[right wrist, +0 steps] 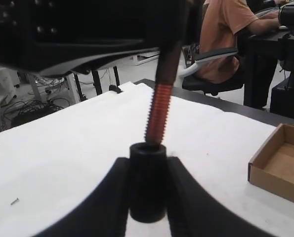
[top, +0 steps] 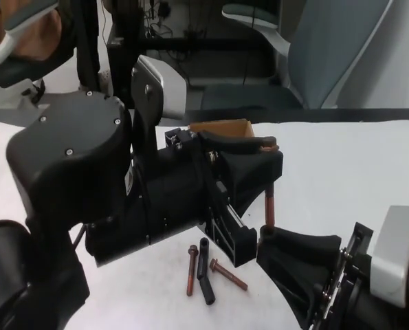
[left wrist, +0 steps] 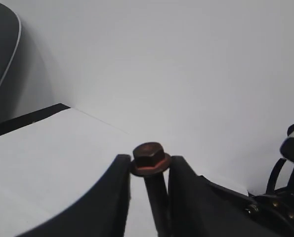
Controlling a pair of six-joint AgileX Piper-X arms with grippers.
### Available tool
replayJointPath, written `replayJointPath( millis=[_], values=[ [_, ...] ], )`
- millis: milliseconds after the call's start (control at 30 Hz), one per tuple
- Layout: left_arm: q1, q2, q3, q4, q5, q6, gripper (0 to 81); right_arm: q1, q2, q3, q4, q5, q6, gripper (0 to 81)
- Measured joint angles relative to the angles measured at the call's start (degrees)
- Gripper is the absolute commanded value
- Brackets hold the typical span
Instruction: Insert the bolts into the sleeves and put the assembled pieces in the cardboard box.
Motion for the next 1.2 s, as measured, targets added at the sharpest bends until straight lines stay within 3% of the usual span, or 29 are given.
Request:
replayJointPath(
  millis=[433,533,633,1067,1200],
  values=[
    [-0.1,0.0,-0.1,3.0,0.1,-0.2,1.5,0.0,0.4,0.2,-1.6,1.8,0.0,0.6],
    [-0.1,0.0,-0.1,3.8,0.6,-0.2,24.5,-0.2,0.5,0.2,-1.4,2.6,0.0,0.6],
    [-0.4,0.0,-0.1,4.4,1.3,-0.2,68.5,-0.8,0.5,0.0,-1.4,3.2,0.1,0.6],
    [-0.1,0.0,-0.1,7.0,3.4,-1.0,70.0,-8.0,0.6,-1.8,3.0,5.0,0.4,0.6],
    [0.7,0.0,-0.1,15.1,-2.3,-1.0,70.0,-13.1,3.5,-7.5,12.8,4.4,0.4,0.6]
  ],
)
